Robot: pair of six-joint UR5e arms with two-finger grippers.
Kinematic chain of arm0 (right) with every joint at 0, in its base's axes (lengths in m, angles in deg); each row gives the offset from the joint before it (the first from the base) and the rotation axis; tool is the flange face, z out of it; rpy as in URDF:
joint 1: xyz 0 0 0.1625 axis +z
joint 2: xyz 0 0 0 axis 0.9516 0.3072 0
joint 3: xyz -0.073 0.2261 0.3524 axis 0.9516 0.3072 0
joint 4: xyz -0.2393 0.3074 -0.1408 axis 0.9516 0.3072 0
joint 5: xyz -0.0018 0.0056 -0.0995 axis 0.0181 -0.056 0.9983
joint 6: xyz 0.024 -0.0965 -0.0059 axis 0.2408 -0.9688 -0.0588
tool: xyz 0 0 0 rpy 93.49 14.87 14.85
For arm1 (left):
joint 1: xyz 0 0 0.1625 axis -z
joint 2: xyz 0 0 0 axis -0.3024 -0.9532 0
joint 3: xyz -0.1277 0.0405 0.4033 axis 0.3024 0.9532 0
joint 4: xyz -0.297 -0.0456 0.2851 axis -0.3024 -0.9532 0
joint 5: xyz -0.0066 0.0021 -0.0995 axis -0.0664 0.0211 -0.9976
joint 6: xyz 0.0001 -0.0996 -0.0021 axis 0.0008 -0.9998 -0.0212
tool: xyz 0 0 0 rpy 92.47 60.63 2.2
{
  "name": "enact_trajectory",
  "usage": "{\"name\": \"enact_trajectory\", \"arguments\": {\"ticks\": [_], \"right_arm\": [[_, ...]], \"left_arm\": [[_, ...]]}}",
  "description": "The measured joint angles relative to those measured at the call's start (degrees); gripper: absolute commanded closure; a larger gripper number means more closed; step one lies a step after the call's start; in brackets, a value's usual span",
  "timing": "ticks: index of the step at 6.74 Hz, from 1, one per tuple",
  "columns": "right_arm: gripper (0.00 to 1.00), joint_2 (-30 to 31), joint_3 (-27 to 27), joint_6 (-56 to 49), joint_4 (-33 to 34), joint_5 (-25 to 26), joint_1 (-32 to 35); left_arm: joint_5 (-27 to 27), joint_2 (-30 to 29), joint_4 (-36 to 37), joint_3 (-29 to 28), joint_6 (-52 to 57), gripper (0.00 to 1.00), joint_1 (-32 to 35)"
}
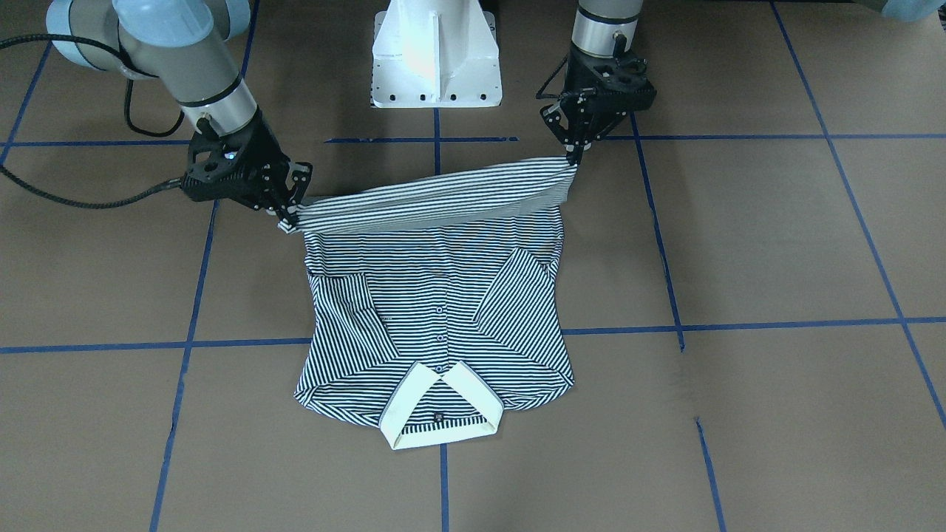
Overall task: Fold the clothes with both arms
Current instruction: 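Lift the hem with both grippers and fold it toward the collar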
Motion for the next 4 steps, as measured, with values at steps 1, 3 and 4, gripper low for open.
{"name": "enact_trajectory", "arguments": {"ticks": [1,3,4], "right_arm": [[1.0,-3.1,5.0,-1.7,-0.8,-0.1,2.4],[1.0,-7.2,15.8,-2.6,-9.8,0.0,4.3],[1.0,-8.3,20.5,-2.6,-14.8,0.1,4.6]], "left_arm": [[-0.7,-2.0,-3.4,-4.4,1.3,1.0,3.2],[-3.2,-6.6,-12.5,-15.9,3.2,1.0,10.1],[-3.5,-8.8,-16.7,-21.6,3.4,1.0,12.3]]}}
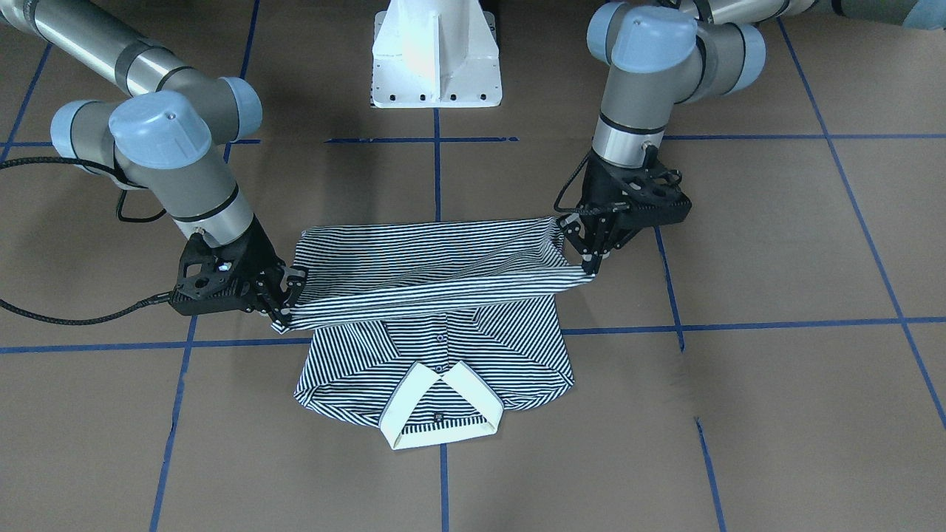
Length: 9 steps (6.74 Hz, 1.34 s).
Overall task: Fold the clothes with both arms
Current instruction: 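Lift the hem with both grippers and fold it toward the collar, then release the hem near the collar and raise both grippers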
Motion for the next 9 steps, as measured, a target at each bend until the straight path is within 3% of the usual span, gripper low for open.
{"name": "enact_trajectory", "arguments": {"ticks": [3,7,8,9], "right_arm": [[1.0,-4.9,9.7,0.3,-4.3,0.2,0.9],[1.0,-8.3,13.8,0.3,-5.1,0.1,1.5],[0.86,-8.4,13.9,0.3,-5.9,0.0,1.5],[0.01,-8.4,13.9,0.2,-6.4,-0.1,1.5]], "left_arm": [[0.1,-2.6,-10.9,-14.4,-0.3,1.0,1.7],[0.2,-4.4,-13.0,-17.7,-0.1,1.0,1.7],[0.2,-4.9,-13.0,-17.7,0.0,0.98,1.6],[0.2,-5.2,-13.0,-17.7,0.0,0.36,1.6]]}}
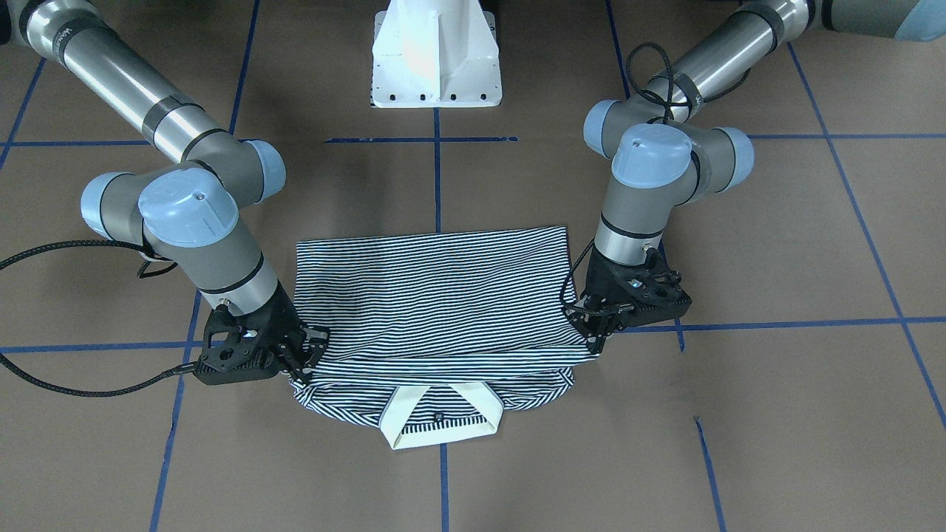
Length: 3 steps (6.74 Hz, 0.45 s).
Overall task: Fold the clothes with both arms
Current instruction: 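Release the hem near the collar and raise both grippers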
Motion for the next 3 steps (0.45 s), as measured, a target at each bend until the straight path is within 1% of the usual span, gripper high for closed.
{"name": "enact_trajectory", "arguments": {"ticks": [1,3], "right_arm": [[0.0,0.2,0.2,-0.2,-0.3,-0.1,0.0],[0.0,0.2,0.8,-0.3,-0.4,-0.1,0.0]], "left_arm": [[0.0,-0.2,0.0,0.0,-0.1,0.0,0.0],[0.0,-0.5,0.1,0.0,-0.1,0.0,0.0]]}}
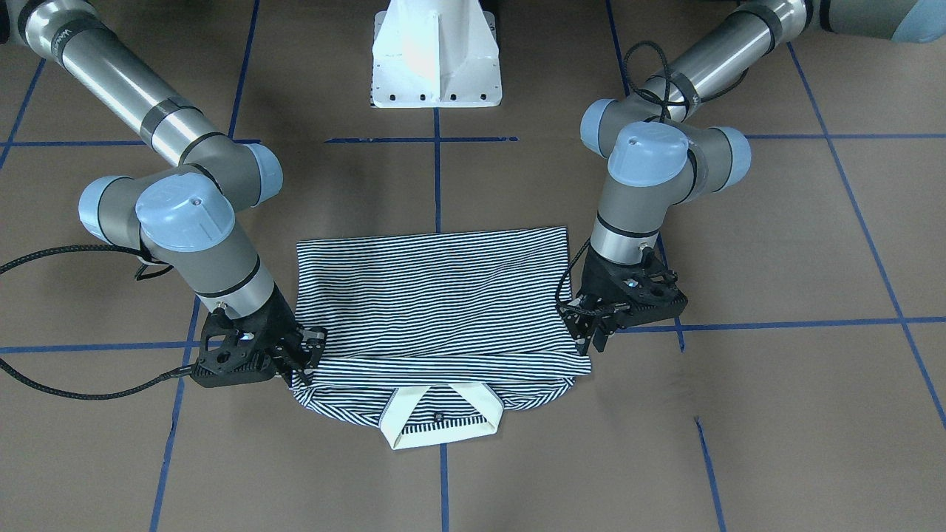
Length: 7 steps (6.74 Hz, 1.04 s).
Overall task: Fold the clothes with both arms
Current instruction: 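Release the hem near the collar and raise both grippers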
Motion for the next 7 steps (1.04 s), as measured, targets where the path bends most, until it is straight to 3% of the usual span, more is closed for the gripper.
{"name": "enact_trajectory", "arguments": {"ticks": [4,5,7], "right_arm": [[0.0,1.2,-0.7,0.0,-0.1,-4.4,0.0],[0.0,3.1,-2.9,0.5,0.2,-5.3,-1.1],[0.0,11.2,-12.9,9.9,1.9,-6.9,-5.1]], "left_arm": [[-0.4,-0.3,0.2,0.6,0.2,0.0,0.2],[-0.5,-0.3,0.5,1.5,0.2,0.0,0.2],[-0.6,0.0,0.9,5.2,0.0,0.0,0.3]]}}
